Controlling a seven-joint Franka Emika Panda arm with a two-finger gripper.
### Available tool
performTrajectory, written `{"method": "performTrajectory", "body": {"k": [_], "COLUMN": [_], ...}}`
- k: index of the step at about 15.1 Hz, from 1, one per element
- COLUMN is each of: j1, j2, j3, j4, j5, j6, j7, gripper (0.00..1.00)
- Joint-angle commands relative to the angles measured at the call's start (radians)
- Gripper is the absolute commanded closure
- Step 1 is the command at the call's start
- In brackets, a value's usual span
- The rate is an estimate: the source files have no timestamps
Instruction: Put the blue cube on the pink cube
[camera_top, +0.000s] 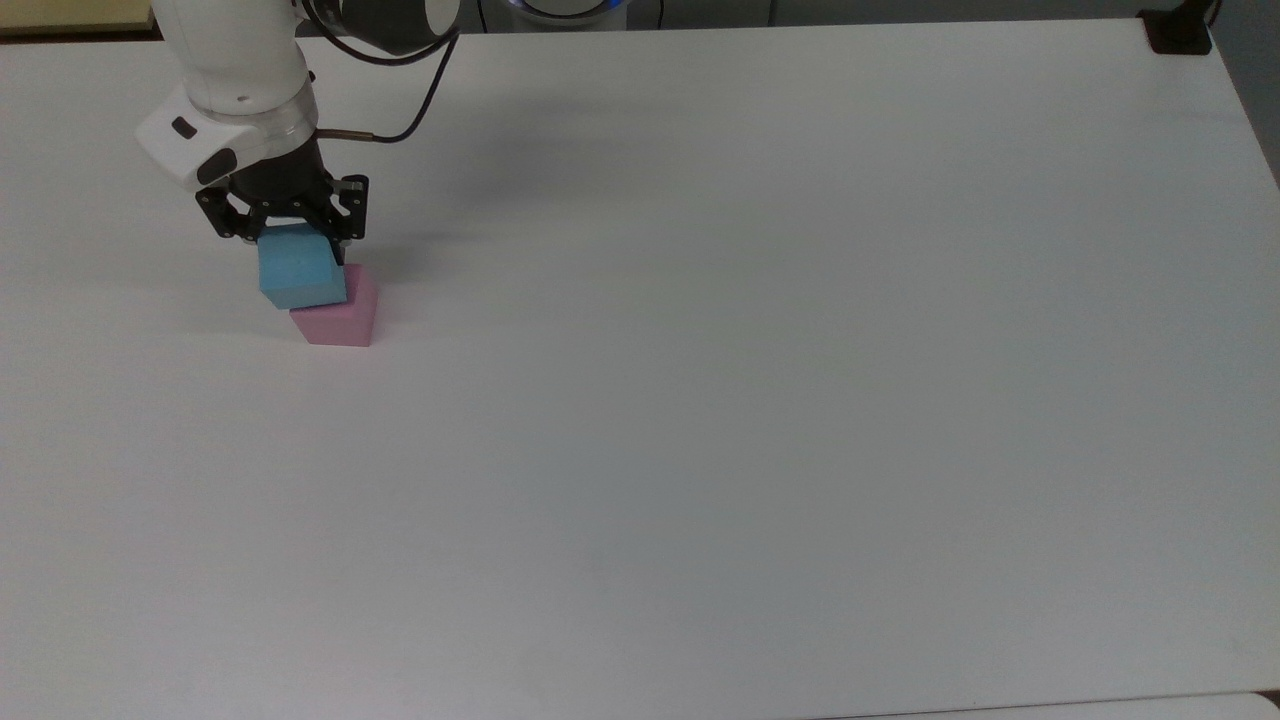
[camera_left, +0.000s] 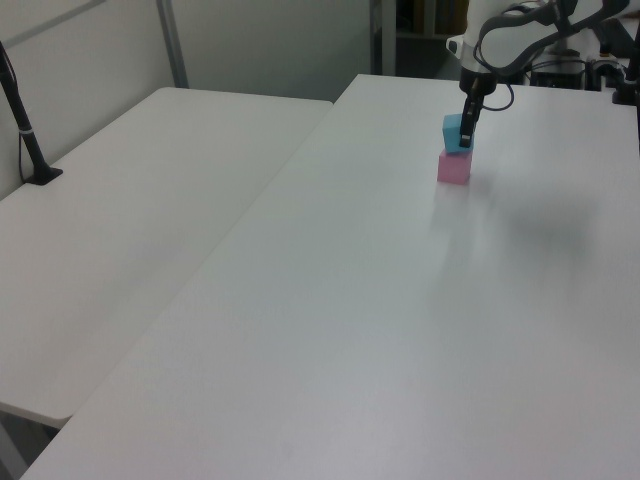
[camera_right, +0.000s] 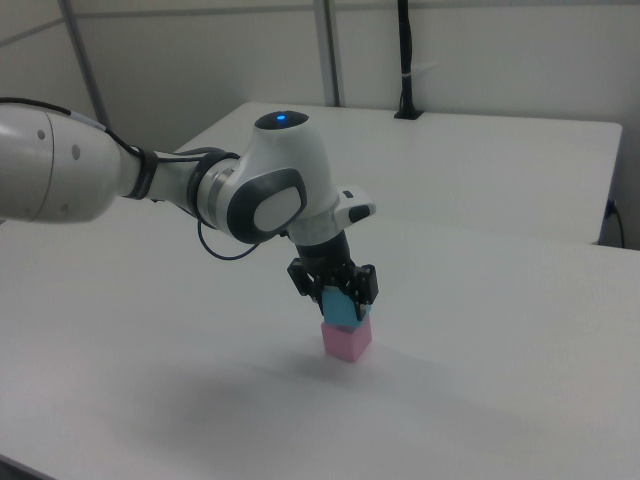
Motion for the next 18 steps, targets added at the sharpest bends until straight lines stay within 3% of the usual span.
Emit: {"method": "performTrajectory", "body": {"k": [1, 2, 6, 9, 10, 11, 13, 18], "j1": [0.012, 0.011, 0.014, 0.020, 0.024, 0.026, 0.031, 0.072], "j2": [-0.021, -0.021, -0.033, -0.087, -0.119, -0.134, -0.141, -0.157], "j3": [-0.001, -0.001, -0.002, 0.012, 0.018, 0.036, 0.077, 0.182], "j4": [-0.027, -0.027, -0.019, 0.113, 0.197, 0.275, 0.350, 0.380], "j5": [0.007, 0.009, 0.009, 0.000, -0.001, -0.004, -0.007, -0.056], "j6": [0.009, 0.009, -0.020, -0.280, -0.433, -0.573, -0.699, -0.746], "j7": [-0.005, -0.003, 0.001, 0.118, 0.136, 0.141, 0.168, 0.418], "gripper": [0.21, 0.00, 0.00, 0.00, 0.00, 0.00, 0.00, 0.00]}}
